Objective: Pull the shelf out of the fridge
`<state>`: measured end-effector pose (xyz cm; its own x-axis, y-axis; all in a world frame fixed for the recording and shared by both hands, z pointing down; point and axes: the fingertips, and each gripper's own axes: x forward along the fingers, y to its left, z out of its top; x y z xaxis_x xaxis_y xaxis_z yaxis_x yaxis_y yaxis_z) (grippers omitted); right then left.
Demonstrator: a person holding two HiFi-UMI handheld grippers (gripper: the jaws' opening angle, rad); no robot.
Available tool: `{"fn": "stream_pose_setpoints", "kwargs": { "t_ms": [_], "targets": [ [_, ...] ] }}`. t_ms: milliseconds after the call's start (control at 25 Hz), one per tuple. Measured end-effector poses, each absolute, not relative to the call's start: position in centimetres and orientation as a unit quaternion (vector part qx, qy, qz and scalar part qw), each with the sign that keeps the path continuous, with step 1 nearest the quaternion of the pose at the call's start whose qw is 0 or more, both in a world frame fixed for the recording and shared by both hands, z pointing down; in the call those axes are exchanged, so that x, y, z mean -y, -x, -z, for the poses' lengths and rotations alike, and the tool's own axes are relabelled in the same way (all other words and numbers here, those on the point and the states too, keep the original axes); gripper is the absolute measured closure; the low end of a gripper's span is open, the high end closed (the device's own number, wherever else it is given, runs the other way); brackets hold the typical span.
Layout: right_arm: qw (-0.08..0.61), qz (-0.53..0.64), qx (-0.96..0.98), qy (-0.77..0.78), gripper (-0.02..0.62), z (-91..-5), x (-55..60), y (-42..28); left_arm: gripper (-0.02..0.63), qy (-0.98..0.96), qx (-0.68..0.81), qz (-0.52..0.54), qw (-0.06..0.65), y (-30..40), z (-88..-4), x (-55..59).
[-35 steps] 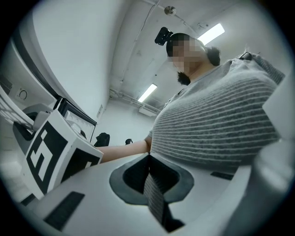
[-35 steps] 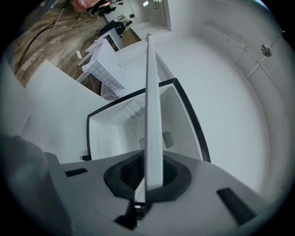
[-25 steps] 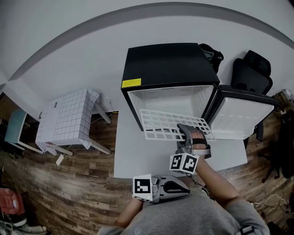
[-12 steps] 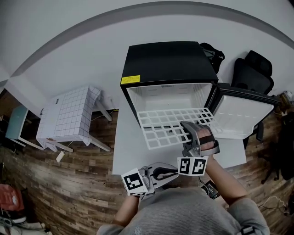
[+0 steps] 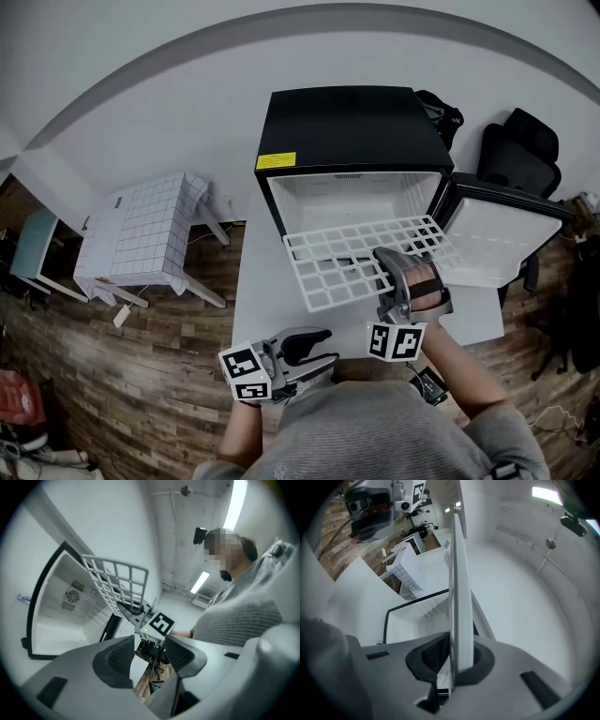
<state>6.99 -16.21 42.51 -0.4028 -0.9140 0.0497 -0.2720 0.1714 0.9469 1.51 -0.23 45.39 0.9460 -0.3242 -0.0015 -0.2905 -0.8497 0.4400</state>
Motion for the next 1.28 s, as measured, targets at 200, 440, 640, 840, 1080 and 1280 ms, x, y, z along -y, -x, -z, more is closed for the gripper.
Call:
{"fn": "stream_pose_setpoints", "kwargs": {
  "t_ms": [200,440,640,840,1080,1280],
  "targets": [
    [0.347,0.546,0.647,-0.403,0.568,-43.8,15.2,-5.0,0.355,-0.93,0.241,0.077,0.265,1.6,-44.0,1.9],
    [0.336,0.604,0.625,-0.364,0.568,-44.9,14.7,-2.0,0.336,-0.836,0.315,0.24,0.381,3.7,-43.3,4.9],
    [0.319,0.63,0.624,-0.335,0.568,-45.4,14.0,-0.8,0.336,-0.745,0.316,0.339,0.48,5.7,-44.0,5.2],
    [0.281,0.657,0.628,-0.307,0.568,-45.2,12.2,0.1,0.336,-0.741,0.284,0.332,0.51,5.7,-43.7,5.2],
    [0.253,0.67,0.633,-0.293,0.568,-45.0,10.9,1.0,0.352,-0.728,0.254,0.338,0.54,5.0,-43.5,5.3],
    [0.254,0.675,0.633,-0.283,0.568,-45.4,10.6,1.7,0.55,-0.701,0.253,0.365,0.558,5.3,-44.2,5.6]
  ]
}}
